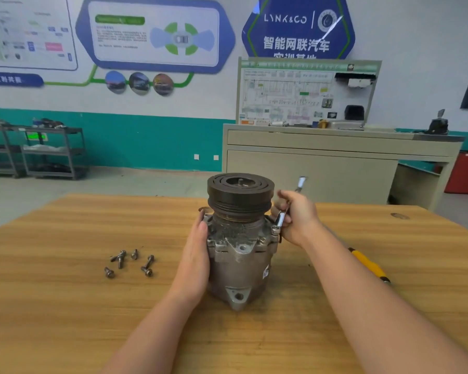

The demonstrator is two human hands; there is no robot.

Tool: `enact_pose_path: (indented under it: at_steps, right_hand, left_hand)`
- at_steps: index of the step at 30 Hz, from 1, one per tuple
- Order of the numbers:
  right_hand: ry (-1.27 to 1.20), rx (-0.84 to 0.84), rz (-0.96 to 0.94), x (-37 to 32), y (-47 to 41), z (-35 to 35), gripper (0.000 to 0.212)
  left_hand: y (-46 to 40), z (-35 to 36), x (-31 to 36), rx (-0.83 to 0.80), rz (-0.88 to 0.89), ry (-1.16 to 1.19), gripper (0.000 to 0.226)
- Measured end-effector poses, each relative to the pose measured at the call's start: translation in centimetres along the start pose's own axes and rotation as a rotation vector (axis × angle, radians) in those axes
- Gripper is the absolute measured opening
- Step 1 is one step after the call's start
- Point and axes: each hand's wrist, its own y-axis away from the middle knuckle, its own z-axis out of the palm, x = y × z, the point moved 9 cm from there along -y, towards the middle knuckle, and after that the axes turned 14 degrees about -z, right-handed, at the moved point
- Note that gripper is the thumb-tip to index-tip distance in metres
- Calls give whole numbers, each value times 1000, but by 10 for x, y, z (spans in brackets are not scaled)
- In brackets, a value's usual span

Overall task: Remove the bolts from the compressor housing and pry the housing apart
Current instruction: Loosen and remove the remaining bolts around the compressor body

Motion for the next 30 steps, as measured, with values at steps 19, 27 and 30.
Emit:
enact_pose_path:
  at_steps: [19,27,30]
  right_hand:
    - [269,13,-745,-71,104,-25,17]
    - [1008,-113,-1425,-64,164,29,34]
    - [833,-69,-1348,-59,161,23,17]
  left_hand:
    - [-2,0,2,34,-14,78,76]
    - [-4,0,1,31,19,71,75]
    - [-5,0,-2,20,-11,79,78]
